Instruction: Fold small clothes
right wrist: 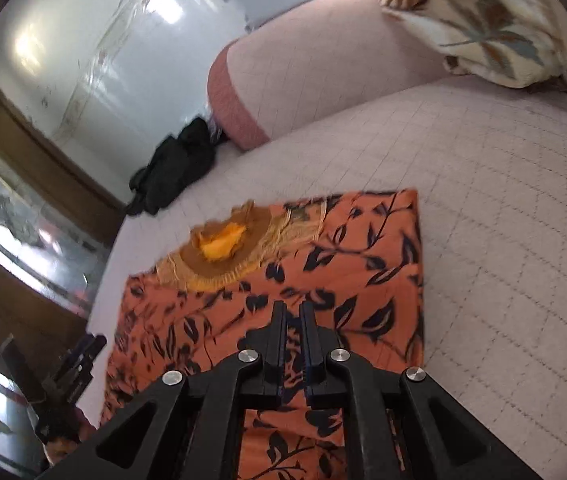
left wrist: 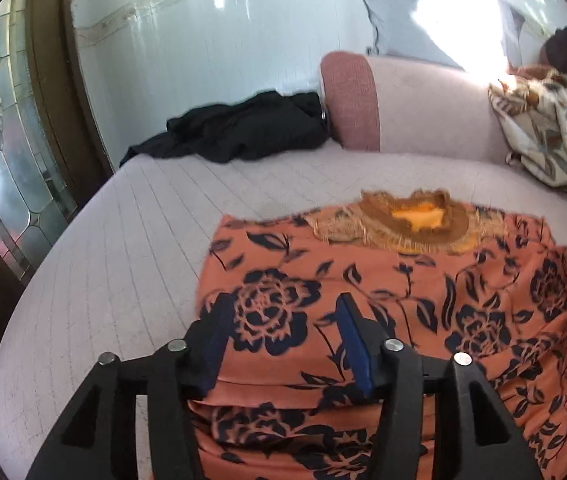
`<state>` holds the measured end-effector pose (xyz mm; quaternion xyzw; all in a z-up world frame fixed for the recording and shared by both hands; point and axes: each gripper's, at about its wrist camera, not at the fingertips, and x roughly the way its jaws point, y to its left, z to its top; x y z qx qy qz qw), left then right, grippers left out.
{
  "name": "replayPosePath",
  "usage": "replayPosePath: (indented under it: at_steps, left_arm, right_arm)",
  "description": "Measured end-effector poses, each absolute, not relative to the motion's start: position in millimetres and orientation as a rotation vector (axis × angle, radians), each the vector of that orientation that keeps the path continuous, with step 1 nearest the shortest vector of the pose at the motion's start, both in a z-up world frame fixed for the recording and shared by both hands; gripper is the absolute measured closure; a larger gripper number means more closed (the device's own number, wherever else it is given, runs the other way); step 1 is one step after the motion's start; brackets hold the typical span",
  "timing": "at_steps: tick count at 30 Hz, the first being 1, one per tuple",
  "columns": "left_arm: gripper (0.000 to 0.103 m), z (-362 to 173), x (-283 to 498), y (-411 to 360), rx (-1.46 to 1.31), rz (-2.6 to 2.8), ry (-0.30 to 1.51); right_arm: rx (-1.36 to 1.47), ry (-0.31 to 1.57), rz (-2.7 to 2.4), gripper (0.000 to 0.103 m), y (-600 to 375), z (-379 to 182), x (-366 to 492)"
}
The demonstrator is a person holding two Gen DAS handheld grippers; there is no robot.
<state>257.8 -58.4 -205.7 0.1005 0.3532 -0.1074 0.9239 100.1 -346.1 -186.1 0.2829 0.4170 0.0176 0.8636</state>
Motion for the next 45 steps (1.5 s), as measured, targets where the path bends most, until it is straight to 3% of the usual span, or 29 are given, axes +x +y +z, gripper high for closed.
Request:
replayPosePath:
  at_steps: [5,11,14,16,23,27,29,33,35,39,40,41,42,43,45]
  left_arm:
    - [0.047,-241,271,-57,0.247,-0.209,0.917]
    - [0.046,-228,265,-51,0.153,-0.254,0.885]
    - [0.032,-235,267,-54,0.209,-0.206,0.895]
    - [0.032,-243,272,-55,0.216,-0.200,0.925]
    - [0.032,-219,254,-14,0.145,-0.208,0.895]
    - [0.030,-203,214,43,0.052,-0.155,0.898]
    - [0.020,-199,188,64,0.041,-0.132,0.895]
    - [0.017,-199,127,97,0.095,-0.126,0.930]
    - [0.011,-202,103,109,0.091,-0.121,0.962]
    - [0.010,-208,76,133,0.029,-0.133,1.006]
    - [0.010,-209,73,138,0.019,-0.119,1.012]
    - [0.011,-210,72,142,0.002,-0.116,1.020]
    - [0.011,-210,71,146,-0.025,-0.121,1.032]
    - [0.010,-210,72,148,-0.041,-0.125,1.043]
    - [0.011,-211,73,150,-0.058,-0.136,1.065]
  right_arm:
    - [0.398,1.181,0.140,0.094,-318,-223,93]
    - [0.512,1.013,0.109,0.094,-344,-196,84]
    - [0.602,0.951,-0.028,0.094,-354,-205,94]
    - [0.614,1.044,-0.074,0.095,-356,-227,101]
    - [0.655,0.925,0.040,0.094,-351,-200,61]
    - [0.655,0.950,0.066,0.094,-336,-192,19]
    - [0.631,0.947,0.082,0.094,-335,-184,-7]
    - [0.700,0.884,0.103,0.093,-323,-180,-67]
    - [0.701,0.868,0.104,0.093,-308,-178,-86]
    - [0.794,0.851,0.150,0.093,-295,-181,-124]
    - [0.829,0.843,0.147,0.085,-295,-184,-134]
    - [0.843,0.828,0.129,0.066,-295,-186,-144]
    - [0.838,0.791,0.102,0.055,-294,-185,-156]
    - [0.824,0.738,0.081,0.033,-291,-182,-167]
    - [0.769,0.596,0.045,0.029,-289,-168,-194]
